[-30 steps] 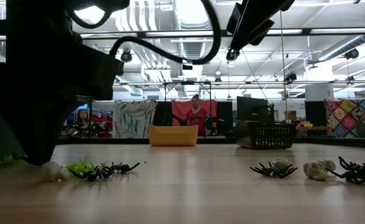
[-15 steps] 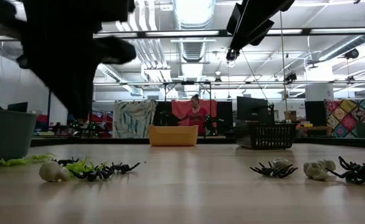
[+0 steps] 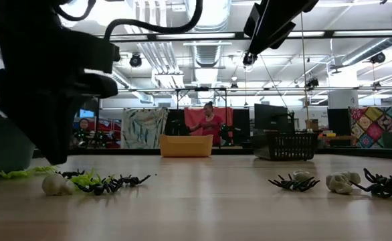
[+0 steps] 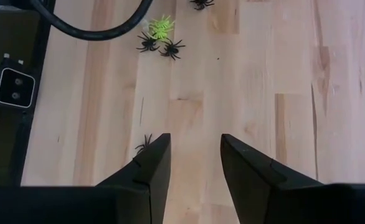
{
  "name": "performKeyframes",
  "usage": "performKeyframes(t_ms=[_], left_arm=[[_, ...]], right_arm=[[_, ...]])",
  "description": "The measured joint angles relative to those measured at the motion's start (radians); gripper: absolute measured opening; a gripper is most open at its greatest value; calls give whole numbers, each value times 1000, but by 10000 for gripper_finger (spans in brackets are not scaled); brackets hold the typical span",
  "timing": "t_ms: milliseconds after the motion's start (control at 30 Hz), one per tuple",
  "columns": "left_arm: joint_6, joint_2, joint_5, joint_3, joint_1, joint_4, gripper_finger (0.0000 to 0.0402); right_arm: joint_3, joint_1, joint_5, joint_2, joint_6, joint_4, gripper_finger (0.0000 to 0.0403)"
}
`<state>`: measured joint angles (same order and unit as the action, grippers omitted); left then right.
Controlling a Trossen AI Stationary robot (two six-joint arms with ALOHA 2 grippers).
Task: Sort Halloween decoration
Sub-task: Put the black spider toy into the yellow bin
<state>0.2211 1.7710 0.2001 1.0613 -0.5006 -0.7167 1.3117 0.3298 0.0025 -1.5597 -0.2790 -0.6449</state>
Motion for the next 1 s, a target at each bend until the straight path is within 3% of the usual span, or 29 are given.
performKeyframes(t_ms=[167, 600, 1000], left_arm=[[11, 10, 0, -1, -9, 27, 12], [17, 10, 0, 3, -23, 100, 101], [24, 70, 3, 6, -24, 114, 105]], right_arm=[[0, 0, 0, 0, -9, 0, 128], [-3, 0, 0, 0, -9, 0, 131], [-4, 0, 0, -14, -6, 4, 134]])
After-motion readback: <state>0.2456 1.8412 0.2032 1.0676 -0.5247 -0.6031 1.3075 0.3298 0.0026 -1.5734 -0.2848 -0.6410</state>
